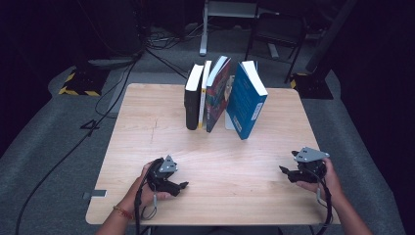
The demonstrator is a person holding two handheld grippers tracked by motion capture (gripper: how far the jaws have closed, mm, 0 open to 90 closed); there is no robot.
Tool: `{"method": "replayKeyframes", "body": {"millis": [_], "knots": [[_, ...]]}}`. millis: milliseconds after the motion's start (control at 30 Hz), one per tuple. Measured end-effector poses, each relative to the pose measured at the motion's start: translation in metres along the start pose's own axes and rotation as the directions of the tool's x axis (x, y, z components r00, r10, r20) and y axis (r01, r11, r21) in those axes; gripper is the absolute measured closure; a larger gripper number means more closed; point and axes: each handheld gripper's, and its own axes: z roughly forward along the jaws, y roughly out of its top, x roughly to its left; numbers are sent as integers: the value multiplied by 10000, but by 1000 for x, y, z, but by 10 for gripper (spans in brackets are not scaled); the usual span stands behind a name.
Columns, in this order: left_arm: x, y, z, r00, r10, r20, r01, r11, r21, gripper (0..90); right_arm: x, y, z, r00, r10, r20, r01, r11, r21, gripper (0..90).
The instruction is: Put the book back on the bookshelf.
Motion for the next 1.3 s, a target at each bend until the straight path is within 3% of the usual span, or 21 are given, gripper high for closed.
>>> {"method": "replayKeyframes", "body": {"millis": [167,367,533,900,1033,1167,1300], "knots": [[0,0,0,10000,-1,-5,1,10000,2,153,2,-15,-4,9994,106,-326,-102,9999,107,273],[0,0,0,10000,1,-1,-1,10000,2,154,3,-30,-8,9992,99,-383,-95,9999,106,270],[0,0,0,10000,-2,0,2,10000,1,154,2,-51,-11,9971,383,-655,-373,9992,165,270],[0,0,0,10000,-1,0,1,10000,2,154,2,-83,-19,9927,964,-719,-966,9953,20,270],[0,0,0,10000,-1,-1,1,10000,2,154,0,-94,-21,9855,1429,-911,-1460,9889,-280,258],[0,0,0,10000,-3,-4,3,10000,4,154,-3,-105,-21,9675,2226,-1202,-2312,9708,-635,237],[0,0,0,10000,-4,-2,4,10000,4,154,-7,-108,-22,9576,2540,-1363,-2624,9638,-472,223]]}}
